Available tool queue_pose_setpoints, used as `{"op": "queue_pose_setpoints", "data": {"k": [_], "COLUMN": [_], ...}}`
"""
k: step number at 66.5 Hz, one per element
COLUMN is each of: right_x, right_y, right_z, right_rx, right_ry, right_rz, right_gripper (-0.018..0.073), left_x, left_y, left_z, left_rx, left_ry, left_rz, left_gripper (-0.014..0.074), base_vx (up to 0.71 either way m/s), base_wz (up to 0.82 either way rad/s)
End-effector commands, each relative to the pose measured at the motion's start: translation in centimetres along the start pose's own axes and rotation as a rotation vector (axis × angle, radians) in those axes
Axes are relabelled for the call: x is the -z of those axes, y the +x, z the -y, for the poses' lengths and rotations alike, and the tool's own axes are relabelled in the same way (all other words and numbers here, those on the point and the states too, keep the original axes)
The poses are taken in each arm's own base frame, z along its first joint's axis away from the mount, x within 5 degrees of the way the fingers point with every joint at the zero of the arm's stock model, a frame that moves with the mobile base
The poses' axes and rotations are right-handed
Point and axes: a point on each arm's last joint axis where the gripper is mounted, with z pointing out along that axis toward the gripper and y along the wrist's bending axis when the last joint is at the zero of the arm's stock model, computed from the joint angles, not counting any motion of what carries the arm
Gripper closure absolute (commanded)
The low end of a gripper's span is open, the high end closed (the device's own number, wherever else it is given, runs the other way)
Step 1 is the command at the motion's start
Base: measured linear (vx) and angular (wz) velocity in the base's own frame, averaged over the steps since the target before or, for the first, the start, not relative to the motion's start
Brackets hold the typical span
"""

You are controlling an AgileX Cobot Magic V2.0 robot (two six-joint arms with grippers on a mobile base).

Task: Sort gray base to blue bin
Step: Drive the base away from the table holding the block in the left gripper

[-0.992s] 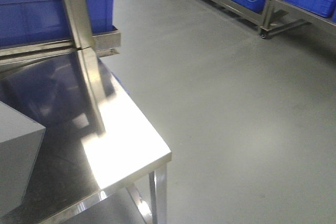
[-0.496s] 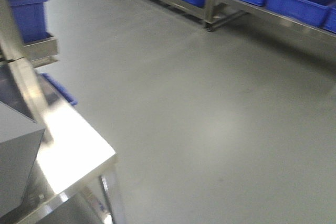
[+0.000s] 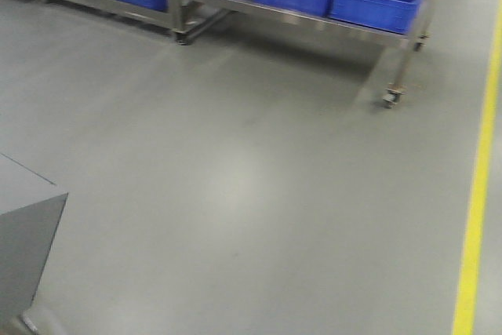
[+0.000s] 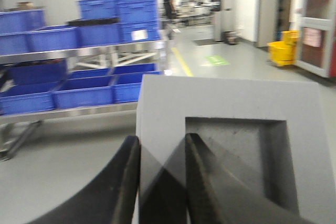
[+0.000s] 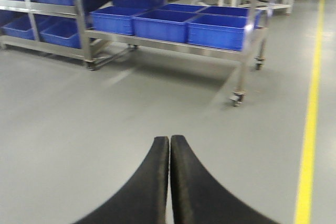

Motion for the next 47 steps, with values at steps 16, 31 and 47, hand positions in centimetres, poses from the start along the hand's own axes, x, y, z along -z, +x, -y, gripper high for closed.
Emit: {"op": "queue_pose_setpoints", "data": {"k": [16,31,47], "right_x": [-0.13,-0.13,-0.13], "right_y": [-0.51,-0.51,-0.51], "right_z": [0.02,0.02,0.02], "right_rx": [0.016,0.016,0.016], "right_ry": [0.003,0.003,0.003], "right_rz": [0.053,0.053,0.053], "right_gripper": [0.0564,0.0564,0.0564], "left_x": [0.21,0.21,0.21], "left_y": [-1.8,-1.8,-1.8], "left_z": [0.02,0.02,0.02], "left_rx": [0.011,0.011,0.011], "left_ry": [0.005,0.005,0.005], "left_rz": [0.129,0.129,0.129], "left_gripper": [0.0576,0.0576,0.0576], "base_vx": [-0.03,0.02,0.07], "base_wz": [-0.49,-0.2,-0.15]}}
